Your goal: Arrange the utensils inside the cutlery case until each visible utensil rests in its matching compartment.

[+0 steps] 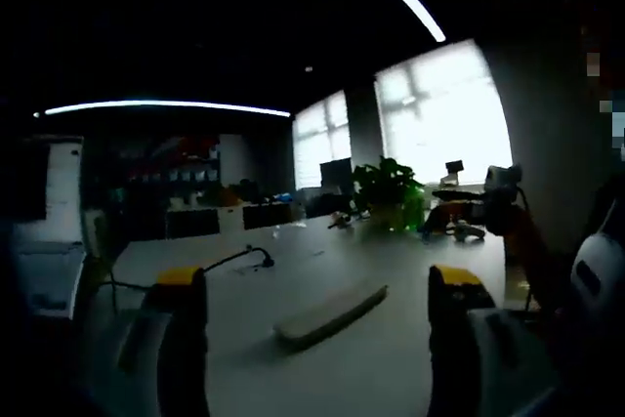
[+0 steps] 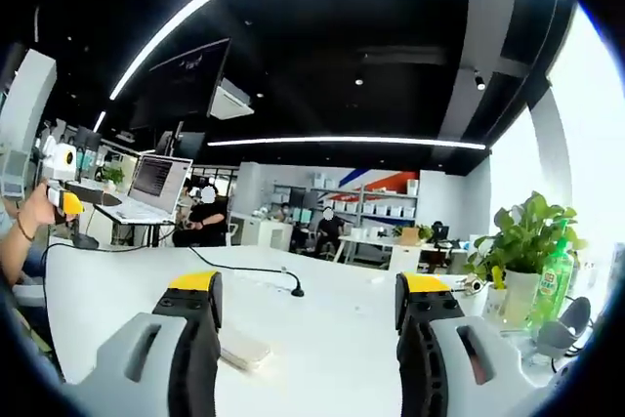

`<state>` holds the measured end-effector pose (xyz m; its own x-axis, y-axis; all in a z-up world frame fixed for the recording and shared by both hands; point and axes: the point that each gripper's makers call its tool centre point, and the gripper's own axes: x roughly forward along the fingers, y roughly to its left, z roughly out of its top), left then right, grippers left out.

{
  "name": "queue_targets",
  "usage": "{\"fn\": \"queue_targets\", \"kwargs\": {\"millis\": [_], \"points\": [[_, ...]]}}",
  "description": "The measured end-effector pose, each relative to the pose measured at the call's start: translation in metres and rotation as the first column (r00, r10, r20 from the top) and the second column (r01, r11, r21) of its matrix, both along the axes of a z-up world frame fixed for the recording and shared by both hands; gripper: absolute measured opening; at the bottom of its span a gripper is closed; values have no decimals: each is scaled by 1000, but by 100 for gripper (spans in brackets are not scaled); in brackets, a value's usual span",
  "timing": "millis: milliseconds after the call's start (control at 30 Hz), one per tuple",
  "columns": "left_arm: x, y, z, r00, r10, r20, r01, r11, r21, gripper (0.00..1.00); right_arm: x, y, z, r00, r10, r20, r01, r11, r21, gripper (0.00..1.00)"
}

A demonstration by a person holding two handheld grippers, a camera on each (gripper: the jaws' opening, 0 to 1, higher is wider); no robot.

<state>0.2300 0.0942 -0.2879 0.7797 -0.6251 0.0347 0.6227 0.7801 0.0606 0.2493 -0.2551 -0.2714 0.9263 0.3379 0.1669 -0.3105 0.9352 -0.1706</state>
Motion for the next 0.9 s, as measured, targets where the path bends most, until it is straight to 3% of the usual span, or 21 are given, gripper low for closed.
{"fn": "queue_targets", "kwargs": {"millis": [300,467,567,733,900], "points": [[-4,9,9,998,60,26,-59,998,-20,99,-13,-15,4,998,-67,14,67,997,-37,76],[-8,17,19,992,101,73,-101,995,-7,91,-18,-21,6,996,-92,11,92,994,-50,76],[-10,19,22,993,106,61,-104,994,-30,93,-19,-25,5,992,-123,1,122,991,-58,76],[-13,30,20,981,191,16,-190,980,-52,100,-22,-28,-1,988,-148,-47,146,988,-43,80],[-14,31,24,976,212,42,-208,975,-76,100,-19,-28,-6,987,-141,-77,142,990,11,83]]}}
